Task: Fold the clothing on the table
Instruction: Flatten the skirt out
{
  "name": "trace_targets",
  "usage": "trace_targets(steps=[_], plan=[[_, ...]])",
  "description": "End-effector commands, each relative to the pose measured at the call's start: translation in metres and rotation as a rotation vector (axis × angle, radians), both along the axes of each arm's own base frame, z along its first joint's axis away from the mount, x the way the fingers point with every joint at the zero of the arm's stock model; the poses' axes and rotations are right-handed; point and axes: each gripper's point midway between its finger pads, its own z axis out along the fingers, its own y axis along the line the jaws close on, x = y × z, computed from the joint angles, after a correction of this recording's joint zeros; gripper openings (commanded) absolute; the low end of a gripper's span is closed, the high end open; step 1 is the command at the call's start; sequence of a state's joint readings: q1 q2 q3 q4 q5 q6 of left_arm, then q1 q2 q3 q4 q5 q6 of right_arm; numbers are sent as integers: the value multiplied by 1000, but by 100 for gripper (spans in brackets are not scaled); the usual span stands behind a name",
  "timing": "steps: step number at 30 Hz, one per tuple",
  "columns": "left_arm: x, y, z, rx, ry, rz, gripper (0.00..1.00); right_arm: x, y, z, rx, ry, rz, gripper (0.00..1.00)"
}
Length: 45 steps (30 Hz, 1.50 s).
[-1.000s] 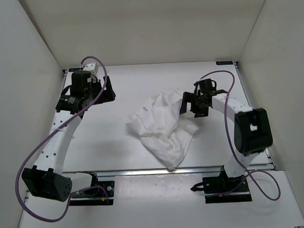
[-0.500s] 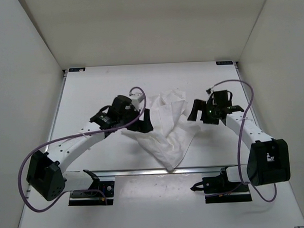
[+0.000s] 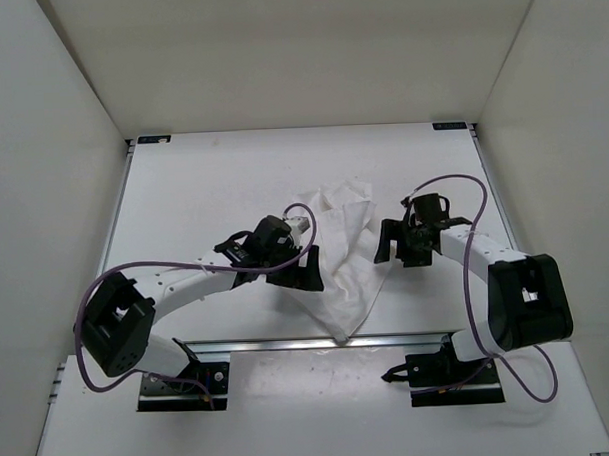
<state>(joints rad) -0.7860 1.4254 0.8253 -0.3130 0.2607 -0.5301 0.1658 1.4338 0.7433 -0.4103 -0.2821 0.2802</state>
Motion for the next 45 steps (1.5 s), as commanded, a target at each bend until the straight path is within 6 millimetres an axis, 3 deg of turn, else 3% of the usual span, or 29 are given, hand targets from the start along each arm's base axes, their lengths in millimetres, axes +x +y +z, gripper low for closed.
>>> trace_targets(steps=[1,5,8,10,13,16,21,25,29,34,36,39,41,42,44,45], plan=[[-5,-2,10,-27,-4,9,98,36,-3,23,-60,-141,16,84],[-34,1,-5,-67,82,35,98,43,-10,19,-75,-143,23,82],[-51,-18,-3,-136,114,-8,98,46,-10,15,-67,-127,33,75],[-57,-23,-9,-121,129,-29,99,45,-9,11,-66,-114,41,63],[-65,-35,-12,-139,142,-36,98,45,-1,10,-62,-112,55,28],[-67,-36,-17,-146,145,-13,99,40,8,9,-61,-93,75,2],[-72,-39,-18,-128,139,18,99,33,26,16,-10,-79,70,0],[-83,-33,-31,-97,182,51,99,21,47,25,27,-86,72,0],[-90,-10,-52,-63,211,118,98,5,53,29,57,-69,43,1],[-88,-12,-53,-56,191,160,93,-4,54,44,74,-105,-9,0],[-81,-13,-54,-62,176,190,82,-3,52,51,78,-132,-26,0],[-75,-16,-59,-45,172,202,56,-5,51,58,90,-152,-38,0],[-72,-11,-64,6,160,196,14,-11,48,53,80,-121,-35,0],[-65,-12,-60,15,138,197,0,-10,49,57,83,-135,-29,0],[-50,-5,-57,47,116,213,0,-9,47,60,91,-140,-24,0],[-41,-6,-46,31,94,222,0,-8,47,62,99,-140,-20,0]])
